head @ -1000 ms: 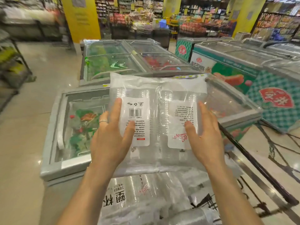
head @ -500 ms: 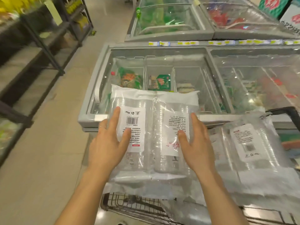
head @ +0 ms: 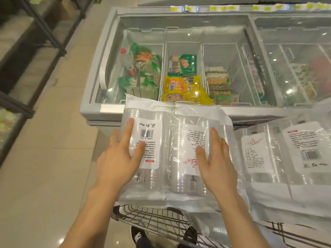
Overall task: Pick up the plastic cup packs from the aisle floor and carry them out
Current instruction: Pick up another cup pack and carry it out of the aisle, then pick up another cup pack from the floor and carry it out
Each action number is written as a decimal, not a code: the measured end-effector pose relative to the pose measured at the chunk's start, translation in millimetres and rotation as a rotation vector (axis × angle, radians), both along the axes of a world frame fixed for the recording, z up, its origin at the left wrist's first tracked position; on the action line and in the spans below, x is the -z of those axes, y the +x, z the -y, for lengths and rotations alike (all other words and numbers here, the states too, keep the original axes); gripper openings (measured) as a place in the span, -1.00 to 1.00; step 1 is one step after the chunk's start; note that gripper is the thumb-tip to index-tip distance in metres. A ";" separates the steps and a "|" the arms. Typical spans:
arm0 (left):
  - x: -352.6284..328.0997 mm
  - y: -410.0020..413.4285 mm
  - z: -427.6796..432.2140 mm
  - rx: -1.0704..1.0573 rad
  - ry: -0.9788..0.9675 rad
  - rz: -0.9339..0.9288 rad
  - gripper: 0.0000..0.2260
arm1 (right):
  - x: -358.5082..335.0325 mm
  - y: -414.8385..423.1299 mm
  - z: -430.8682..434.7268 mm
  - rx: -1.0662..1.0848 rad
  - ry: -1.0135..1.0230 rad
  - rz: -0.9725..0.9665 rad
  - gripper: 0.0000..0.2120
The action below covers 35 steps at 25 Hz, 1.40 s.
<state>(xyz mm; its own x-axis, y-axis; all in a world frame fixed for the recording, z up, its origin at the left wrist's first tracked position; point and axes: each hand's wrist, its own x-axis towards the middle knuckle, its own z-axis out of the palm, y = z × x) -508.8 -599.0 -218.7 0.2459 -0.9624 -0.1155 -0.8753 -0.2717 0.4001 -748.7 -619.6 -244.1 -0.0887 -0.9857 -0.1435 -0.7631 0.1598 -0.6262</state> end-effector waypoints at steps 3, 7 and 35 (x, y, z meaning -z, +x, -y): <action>-11.6 -2.3 3.3 -0.012 -0.015 0.020 -0.35 | -10.6 -2.2 4.8 0.006 -0.009 -0.040 -0.36; -40.7 -4.0 14.5 0.001 -0.127 0.075 -0.36 | -40.4 -6.1 18.6 -0.013 -0.083 -0.067 -0.36; -324.0 250.1 -294.5 -0.545 -0.532 0.591 -0.31 | -355.1 323.1 -165.1 -0.804 -0.785 -0.037 -0.38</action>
<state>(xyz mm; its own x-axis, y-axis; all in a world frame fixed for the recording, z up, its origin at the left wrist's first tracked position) -258.6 -304.5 105.4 0.5529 -0.5896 0.5888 -0.7825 -0.6103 0.1235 -425.6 -454.4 111.0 0.6220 -0.5748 0.5316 -0.4871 -0.8157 -0.3121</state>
